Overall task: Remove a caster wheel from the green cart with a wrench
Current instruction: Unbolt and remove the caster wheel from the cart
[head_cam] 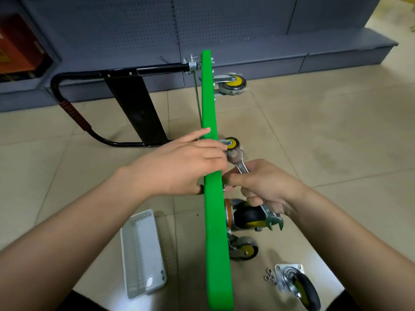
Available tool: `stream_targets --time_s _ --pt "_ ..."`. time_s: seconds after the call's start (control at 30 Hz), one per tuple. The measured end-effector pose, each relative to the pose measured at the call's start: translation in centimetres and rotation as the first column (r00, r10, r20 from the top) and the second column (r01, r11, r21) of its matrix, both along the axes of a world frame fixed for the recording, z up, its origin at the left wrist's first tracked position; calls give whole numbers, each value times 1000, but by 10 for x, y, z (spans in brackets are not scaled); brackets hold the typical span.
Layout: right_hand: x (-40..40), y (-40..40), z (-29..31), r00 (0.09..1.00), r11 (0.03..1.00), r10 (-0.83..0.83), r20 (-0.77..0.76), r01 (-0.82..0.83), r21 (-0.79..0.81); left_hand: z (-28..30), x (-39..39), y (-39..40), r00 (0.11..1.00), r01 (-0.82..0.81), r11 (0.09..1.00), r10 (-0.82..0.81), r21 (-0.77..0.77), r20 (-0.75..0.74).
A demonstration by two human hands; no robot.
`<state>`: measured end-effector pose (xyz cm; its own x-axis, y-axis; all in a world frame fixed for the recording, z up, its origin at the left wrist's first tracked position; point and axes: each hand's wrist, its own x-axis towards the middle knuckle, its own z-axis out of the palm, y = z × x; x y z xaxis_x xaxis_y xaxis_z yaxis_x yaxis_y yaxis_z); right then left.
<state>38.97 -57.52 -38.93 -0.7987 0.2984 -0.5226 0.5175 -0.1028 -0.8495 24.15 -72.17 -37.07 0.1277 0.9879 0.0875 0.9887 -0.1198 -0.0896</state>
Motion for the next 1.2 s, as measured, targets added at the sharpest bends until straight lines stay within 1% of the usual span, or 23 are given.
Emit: stream_targets --time_s 0.07,0.17,0.33,0.5,0.7,0.93,1.07,1.2 --pt "1 0 1 1000 1000 -3 10 4 -16 -1 -2 0 999 32 999 -32 23 -29" --pt "1 2 -2 999 1000 -9 42 9 -7 -1 -6 1 998 59 998 -59 20 -29" --pt "0 5 -8 993 986 -106 48 111 -125 0 -9 1 996 87 996 -87 21 0" --pt "1 2 -9 984 973 -173 31 176 -152 2 -8 2 993 112 993 -111 33 -26" --pt "3 2 -10 982 965 -190 8 189 -184 2 -5 2 994 100 995 -99 11 -51" --pt "6 0 -9 979 952 -203 7 199 -233 -2 3 -1 986 142 990 -140 14 -90" --pt "3 5 -11 986 966 -168 14 167 -197 0 5 1 990 138 990 -139 -18 -37" --pt "5 7 -10 995 982 -102 18 103 -161 1 6 3 991 132 991 -133 -34 -34"
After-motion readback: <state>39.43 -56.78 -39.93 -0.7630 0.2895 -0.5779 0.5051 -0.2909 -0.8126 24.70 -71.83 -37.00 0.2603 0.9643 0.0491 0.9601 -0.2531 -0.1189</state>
